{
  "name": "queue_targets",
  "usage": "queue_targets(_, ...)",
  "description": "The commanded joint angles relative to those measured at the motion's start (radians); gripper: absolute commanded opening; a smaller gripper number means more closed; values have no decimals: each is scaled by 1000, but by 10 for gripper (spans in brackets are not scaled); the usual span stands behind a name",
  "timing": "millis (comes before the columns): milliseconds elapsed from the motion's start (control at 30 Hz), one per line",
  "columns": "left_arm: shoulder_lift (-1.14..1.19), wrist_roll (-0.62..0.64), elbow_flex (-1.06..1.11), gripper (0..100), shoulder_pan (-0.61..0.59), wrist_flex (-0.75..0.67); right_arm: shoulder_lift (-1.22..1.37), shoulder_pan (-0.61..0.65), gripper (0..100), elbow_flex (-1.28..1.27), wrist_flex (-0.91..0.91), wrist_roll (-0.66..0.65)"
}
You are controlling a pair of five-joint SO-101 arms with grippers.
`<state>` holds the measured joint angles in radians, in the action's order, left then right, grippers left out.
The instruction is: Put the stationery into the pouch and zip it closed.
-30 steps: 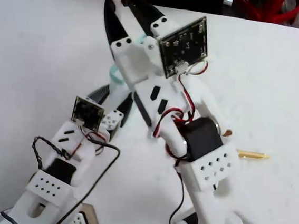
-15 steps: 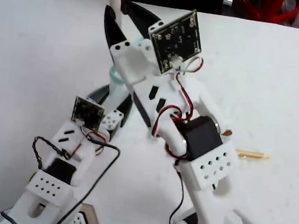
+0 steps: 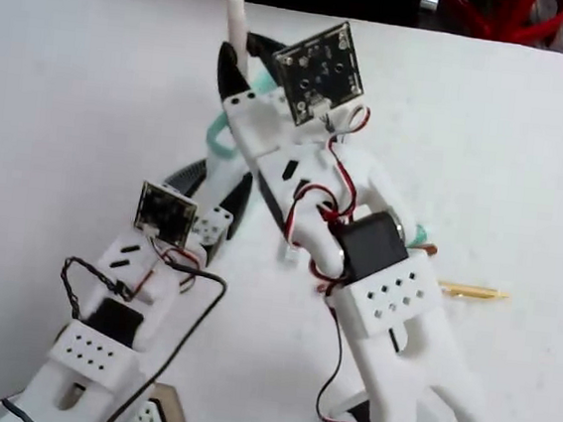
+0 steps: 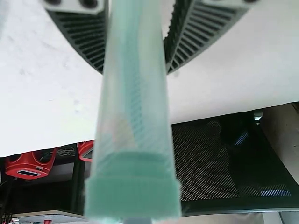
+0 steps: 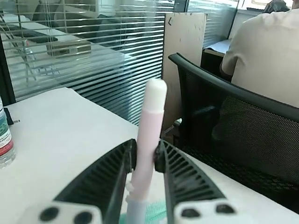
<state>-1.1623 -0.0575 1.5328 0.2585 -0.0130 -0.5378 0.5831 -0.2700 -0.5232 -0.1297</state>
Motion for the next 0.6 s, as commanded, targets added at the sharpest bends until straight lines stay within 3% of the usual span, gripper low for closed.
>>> queue_targets(0,-10,-9,-5,173,-2,-18,-39,-8,18,-15,-4,-6)
queue_targets(400,-8,-9,-5,173,5,-15,-252,-7,21,-183,-2,-5)
queue_targets(567,-8,-9,-5,173,8,-12,-257,56,53,-184,-77,-11)
